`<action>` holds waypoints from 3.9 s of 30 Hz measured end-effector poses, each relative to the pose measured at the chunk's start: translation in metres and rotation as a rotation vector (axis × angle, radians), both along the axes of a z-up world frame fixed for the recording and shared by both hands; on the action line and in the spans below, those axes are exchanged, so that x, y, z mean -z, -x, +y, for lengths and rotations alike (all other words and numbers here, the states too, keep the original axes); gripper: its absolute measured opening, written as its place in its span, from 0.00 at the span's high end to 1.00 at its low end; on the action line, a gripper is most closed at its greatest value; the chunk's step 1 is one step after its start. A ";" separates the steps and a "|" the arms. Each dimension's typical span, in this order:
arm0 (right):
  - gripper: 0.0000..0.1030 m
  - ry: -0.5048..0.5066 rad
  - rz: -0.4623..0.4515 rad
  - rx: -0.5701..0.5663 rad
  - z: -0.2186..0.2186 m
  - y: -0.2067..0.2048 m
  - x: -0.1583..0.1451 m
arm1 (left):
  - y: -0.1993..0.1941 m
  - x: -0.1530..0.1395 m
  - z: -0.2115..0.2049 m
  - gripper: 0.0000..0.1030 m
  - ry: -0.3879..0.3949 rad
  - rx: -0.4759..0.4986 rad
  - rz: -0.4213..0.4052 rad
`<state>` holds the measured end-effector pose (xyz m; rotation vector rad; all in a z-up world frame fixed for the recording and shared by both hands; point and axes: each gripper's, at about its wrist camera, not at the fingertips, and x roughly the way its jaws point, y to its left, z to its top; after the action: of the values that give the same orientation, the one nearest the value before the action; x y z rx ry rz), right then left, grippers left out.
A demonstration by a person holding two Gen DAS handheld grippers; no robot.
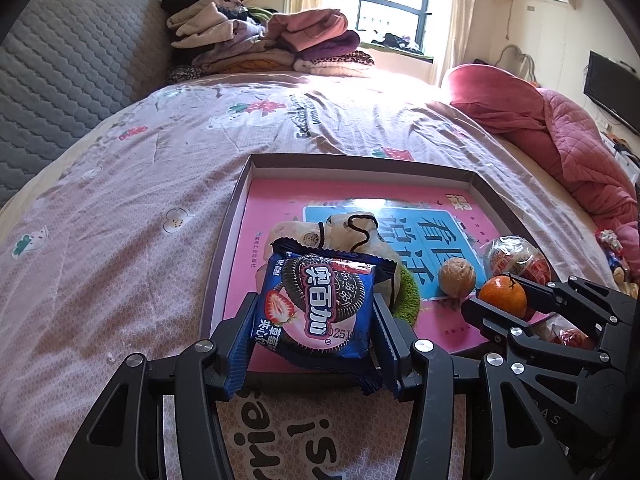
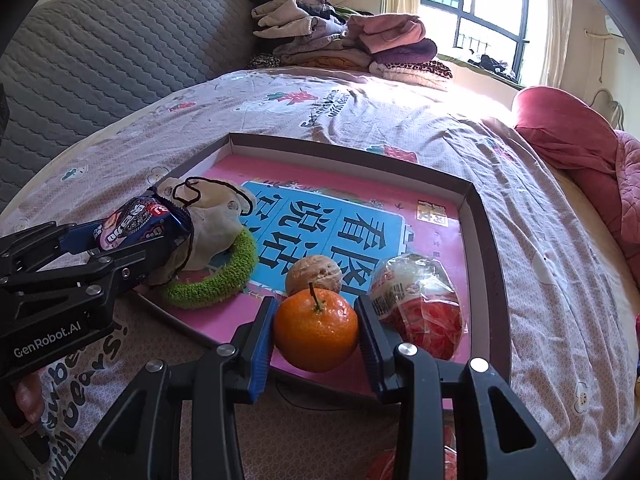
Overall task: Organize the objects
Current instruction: 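Lower the cookie pack into the tray and open the left tool while the right tool releases the orange, then withdraw both open tools from the tray toward the items on the bedspread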
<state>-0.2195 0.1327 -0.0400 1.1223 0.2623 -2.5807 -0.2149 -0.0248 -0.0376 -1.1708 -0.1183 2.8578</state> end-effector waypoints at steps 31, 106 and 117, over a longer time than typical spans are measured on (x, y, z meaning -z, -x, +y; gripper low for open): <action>0.61 0.046 -0.008 0.028 0.006 0.000 -0.007 | -0.008 -0.011 0.000 0.36 -0.008 -0.012 0.014; 0.38 0.163 0.275 0.048 0.071 -0.122 -0.123 | -0.136 -0.112 0.043 0.28 0.006 0.032 0.161; 0.38 0.166 0.273 0.060 0.082 -0.132 -0.120 | -0.156 -0.101 0.059 0.28 0.022 0.066 0.147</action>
<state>-0.0877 0.2151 0.0802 0.7309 0.0737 -2.7477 -0.0587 0.0346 0.0635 -0.9447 -0.0413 2.8808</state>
